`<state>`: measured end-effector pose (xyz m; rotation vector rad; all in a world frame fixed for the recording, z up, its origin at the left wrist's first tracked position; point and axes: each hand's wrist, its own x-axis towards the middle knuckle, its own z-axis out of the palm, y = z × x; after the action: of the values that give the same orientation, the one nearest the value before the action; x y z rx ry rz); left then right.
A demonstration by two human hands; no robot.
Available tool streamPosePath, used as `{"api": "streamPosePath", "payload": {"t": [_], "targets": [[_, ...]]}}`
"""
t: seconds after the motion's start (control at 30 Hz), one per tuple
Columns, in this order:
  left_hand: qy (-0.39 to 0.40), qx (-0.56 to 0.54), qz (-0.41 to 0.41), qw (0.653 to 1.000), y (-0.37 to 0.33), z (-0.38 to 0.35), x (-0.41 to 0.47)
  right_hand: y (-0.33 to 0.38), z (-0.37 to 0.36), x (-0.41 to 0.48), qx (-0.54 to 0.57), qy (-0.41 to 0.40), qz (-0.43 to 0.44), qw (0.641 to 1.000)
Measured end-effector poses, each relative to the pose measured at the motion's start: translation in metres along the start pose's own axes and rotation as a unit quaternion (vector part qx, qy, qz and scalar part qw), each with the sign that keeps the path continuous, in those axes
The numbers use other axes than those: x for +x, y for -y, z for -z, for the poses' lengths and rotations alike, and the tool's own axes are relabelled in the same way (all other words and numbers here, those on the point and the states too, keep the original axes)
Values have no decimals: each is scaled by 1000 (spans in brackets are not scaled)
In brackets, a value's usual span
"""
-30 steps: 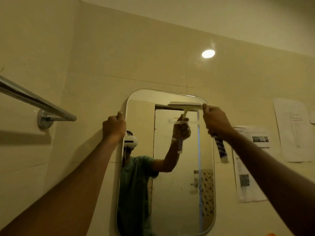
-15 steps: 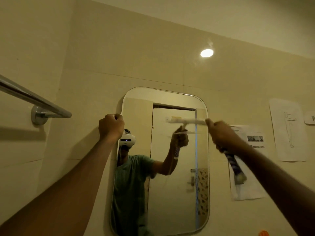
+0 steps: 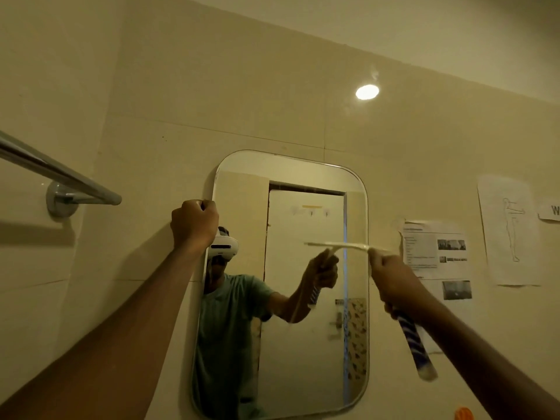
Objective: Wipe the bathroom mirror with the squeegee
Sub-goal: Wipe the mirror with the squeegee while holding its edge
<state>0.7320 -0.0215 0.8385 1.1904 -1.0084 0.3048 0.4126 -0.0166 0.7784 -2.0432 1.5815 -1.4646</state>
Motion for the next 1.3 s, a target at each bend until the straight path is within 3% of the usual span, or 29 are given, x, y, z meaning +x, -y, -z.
{"api": "streamPosePath", "payload": {"t": [0.1,0.23,0.33,0.47,0.63,0.7,0.87,0.97,1.13,1.3], "targets": [[2,-2,-5,1000,0,2,-1,13,15,4,-27,9,-25,999],[-2,-3,-10,1000,1,2,-2,68,56,61,0,-79,28,997],[-8,-2,-14,1000,2,1,-2,88,60,84,-5,-92,25,995],[-4,-6,-8,1000,4,-2,0,47,21,51,-43,-63,42,996],[0,-6,-8,1000,3,0,-3,-5,-24,-13,-11,-29,-11,999],[1,-4,-10,1000,2,1,-5,7,-14,-12,-18,-8,-11,1000],[-7,9,-14,1000,3,0,-5,71,40,58,3,-103,36,994],[-15,10,-13,1000,3,-1,-4,87,50,77,20,-103,16,994],[-21,13,-22,999,5,-3,-5,23,1,23,-59,-37,26,997],[-22,12,-8,1000,4,-3,-13,-22,-30,-34,27,-25,-33,999]]}}
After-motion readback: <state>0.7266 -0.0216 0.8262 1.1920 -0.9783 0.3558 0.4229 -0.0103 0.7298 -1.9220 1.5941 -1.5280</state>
